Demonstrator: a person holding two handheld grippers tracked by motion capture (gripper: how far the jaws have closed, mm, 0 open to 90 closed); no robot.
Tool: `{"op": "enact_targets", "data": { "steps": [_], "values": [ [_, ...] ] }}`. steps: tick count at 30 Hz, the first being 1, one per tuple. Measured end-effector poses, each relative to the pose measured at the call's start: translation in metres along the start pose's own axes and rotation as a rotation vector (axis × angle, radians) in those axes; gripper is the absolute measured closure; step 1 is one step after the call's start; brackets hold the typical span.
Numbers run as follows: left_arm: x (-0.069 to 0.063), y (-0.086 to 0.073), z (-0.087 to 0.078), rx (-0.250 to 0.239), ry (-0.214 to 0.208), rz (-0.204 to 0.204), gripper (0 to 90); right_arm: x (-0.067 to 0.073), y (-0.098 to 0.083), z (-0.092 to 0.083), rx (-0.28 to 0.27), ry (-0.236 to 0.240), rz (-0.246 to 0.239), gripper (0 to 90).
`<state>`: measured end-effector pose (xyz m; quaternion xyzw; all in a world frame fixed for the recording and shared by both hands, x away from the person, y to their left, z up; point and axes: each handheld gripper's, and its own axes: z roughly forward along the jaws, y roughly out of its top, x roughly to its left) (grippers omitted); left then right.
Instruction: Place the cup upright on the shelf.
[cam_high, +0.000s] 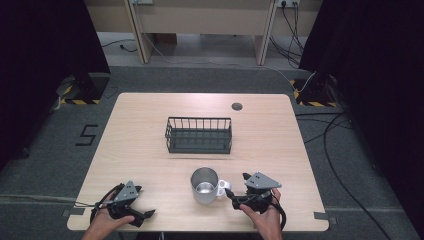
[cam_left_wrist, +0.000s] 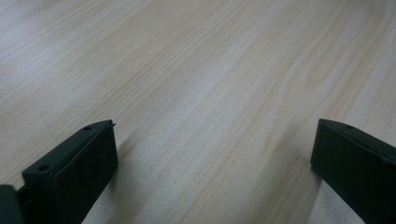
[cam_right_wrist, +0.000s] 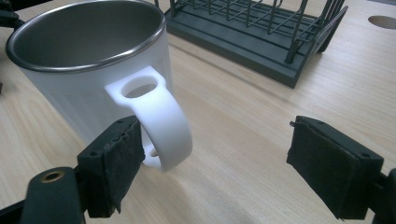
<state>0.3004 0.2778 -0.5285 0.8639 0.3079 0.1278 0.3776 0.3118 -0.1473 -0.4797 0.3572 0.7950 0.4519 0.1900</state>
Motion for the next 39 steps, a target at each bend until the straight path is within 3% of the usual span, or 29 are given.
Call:
{"op": "enact_targets", "data": {
  "steps": [7, 13, 19, 39],
  "values": [
    [0.0, 0.0, 0.0, 0.0, 0.0, 0.0, 0.0, 0.006, 0.006, -0.006, -0.044, 0.035, -0.017, 17.1],
    [0.0, 0.0, 0.0, 0.0, 0.0, 0.0, 0.0, 0.018, 0.015, -0.011, -0.127, 0.135, -0.024, 15.2],
    [0.0, 0.0, 0.0, 0.0, 0.0, 0.0, 0.0, 0.026, 0.021, -0.005, -0.158, 0.168, -0.048, 15.0],
    [0.0, 0.0, 0.0, 0.0, 0.0, 0.0, 0.0, 0.041, 0.039, 0.026, -0.115, 0.208, -0.096, 12.1]
  ]
}}
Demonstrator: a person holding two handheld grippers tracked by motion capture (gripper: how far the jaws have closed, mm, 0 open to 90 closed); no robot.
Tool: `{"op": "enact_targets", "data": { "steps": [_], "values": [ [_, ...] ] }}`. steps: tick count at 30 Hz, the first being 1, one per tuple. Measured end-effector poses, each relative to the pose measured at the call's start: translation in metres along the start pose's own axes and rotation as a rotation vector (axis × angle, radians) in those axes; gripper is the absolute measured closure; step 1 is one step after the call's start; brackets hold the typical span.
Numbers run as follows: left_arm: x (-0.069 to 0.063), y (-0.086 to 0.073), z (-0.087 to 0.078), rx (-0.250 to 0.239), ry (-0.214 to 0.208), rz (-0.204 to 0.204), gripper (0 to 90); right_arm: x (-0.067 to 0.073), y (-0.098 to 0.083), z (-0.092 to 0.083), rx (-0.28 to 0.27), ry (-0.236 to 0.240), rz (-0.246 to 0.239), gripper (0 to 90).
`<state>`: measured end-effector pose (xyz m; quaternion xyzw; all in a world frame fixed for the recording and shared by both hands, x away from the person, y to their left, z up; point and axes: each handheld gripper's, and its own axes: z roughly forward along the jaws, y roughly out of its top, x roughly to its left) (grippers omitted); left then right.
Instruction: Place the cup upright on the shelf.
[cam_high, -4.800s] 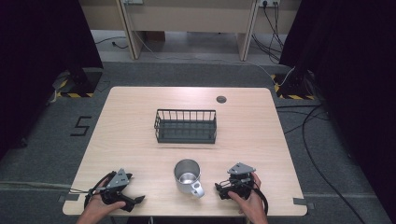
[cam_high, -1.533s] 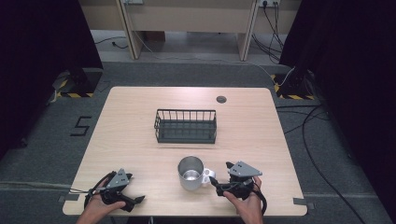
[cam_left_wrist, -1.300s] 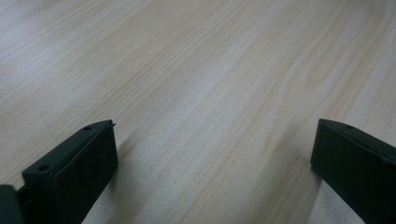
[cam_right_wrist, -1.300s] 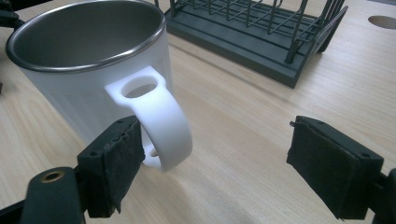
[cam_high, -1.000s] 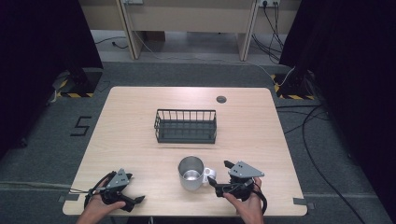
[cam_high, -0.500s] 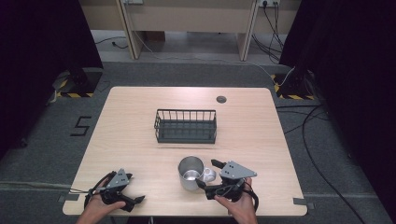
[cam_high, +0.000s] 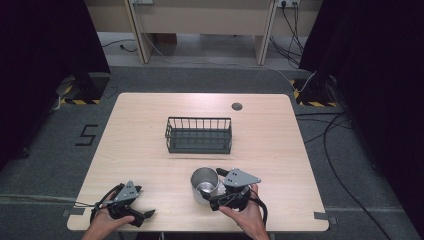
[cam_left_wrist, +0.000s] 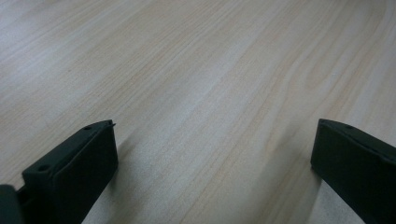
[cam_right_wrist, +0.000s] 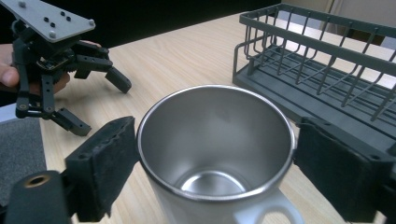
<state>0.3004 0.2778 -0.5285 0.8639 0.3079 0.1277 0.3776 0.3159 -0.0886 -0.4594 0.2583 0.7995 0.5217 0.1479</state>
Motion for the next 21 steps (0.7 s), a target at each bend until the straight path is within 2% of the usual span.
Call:
{"op": "enact_targets", "data": {
  "steps": [8, 14, 21],
  "values": [
    [0.0, 0.0, 0.0, 0.0, 0.0, 0.0, 0.0, 0.0, 0.003, 0.015, 0.037, -0.001, -0.01, 5.8],
    [0.0, 0.0, 0.0, 0.0, 0.0, 0.0, 0.0, 0.0, 0.005, 0.02, 0.043, 0.004, -0.018, 4.8],
    [0.0, 0.0, 0.0, 0.0, 0.0, 0.0, 0.0, -0.003, 0.006, 0.025, 0.045, 0.025, -0.006, 4.3]
  ]
}}
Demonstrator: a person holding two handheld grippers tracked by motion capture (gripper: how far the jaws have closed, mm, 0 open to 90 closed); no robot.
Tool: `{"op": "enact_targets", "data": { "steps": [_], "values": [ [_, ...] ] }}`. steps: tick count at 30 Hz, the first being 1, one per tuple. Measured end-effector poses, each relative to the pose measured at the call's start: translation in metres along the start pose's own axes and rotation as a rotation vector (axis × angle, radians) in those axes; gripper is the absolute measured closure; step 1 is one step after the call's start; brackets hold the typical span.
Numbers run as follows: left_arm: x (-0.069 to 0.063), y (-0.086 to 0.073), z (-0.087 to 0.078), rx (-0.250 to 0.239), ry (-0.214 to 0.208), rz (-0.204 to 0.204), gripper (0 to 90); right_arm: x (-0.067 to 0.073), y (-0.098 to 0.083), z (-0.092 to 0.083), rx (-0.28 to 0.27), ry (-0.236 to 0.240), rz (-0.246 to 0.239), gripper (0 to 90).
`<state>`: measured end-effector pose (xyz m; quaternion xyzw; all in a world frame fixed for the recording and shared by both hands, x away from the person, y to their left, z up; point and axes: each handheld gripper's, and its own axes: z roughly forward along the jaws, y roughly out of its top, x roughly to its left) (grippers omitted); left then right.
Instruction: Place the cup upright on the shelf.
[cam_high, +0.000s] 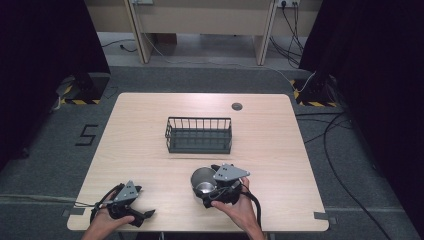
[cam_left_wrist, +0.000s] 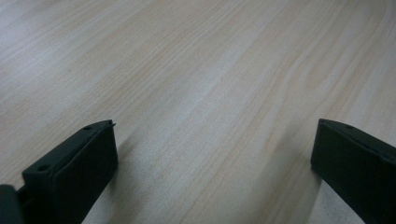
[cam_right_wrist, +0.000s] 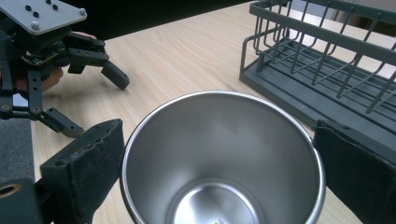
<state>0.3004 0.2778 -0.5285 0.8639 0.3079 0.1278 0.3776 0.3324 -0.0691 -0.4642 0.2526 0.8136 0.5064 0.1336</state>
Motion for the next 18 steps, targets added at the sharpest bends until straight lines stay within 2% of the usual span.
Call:
{"op": "enact_targets", "data": {
  "steps": [10, 18],
  "values": [
    [0.0, 0.0, 0.0, 0.0, 0.0, 0.0, 0.0, -0.0004, 0.0015, 0.0069, 0.017, 0.003, -0.005, 4.9],
    [0.0, 0.0, 0.0, 0.0, 0.0, 0.0, 0.0, 0.0, 0.0016, 0.0084, 0.001, -0.006, -0.012, 5.9]
  ]
}}
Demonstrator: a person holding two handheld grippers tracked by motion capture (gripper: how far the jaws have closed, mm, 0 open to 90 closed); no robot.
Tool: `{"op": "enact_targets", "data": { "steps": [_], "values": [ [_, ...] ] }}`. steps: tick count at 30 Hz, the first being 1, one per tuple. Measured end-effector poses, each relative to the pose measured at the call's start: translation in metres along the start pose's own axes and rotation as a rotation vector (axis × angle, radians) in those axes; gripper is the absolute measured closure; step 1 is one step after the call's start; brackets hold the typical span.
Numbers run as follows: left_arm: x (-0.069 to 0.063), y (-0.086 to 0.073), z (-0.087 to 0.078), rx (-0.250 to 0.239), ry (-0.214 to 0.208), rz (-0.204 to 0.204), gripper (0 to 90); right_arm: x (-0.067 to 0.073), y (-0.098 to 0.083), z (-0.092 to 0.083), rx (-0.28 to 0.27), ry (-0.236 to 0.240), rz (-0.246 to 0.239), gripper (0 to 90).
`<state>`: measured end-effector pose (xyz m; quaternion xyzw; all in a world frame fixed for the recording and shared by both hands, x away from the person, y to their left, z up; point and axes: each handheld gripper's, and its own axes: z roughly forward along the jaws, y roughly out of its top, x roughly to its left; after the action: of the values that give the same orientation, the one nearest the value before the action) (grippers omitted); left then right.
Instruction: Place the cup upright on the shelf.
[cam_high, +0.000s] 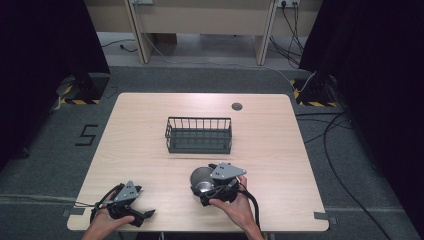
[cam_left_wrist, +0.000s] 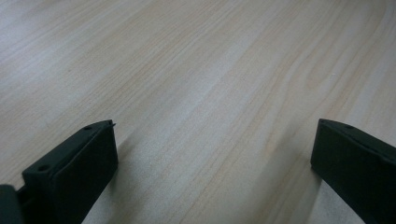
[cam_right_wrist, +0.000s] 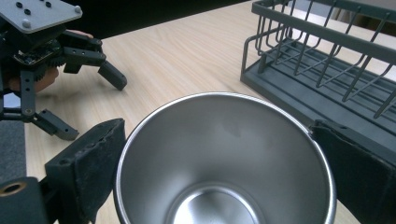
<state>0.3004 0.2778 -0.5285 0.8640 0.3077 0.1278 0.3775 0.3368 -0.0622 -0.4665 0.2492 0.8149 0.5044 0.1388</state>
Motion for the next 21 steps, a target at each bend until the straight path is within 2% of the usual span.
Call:
{"op": "enact_targets", "data": {
  "steps": [3, 9, 21],
  "values": [
    [0.0, 0.0, 0.0, 0.0, 0.0, 0.0, 0.0, 0.001, 0.001, -0.001, -0.009, -0.021, -0.021, 6.0],
    [0.0, 0.0, 0.0, 0.0, 0.0, 0.0, 0.0, -0.002, 0.006, -0.007, -0.046, -0.029, 0.01, 6.1],
    [0.0, 0.0, 0.0, 0.0, 0.0, -0.001, 0.0, -0.008, 0.013, -0.006, -0.045, -0.036, 0.017, 6.1]
  ]
}}
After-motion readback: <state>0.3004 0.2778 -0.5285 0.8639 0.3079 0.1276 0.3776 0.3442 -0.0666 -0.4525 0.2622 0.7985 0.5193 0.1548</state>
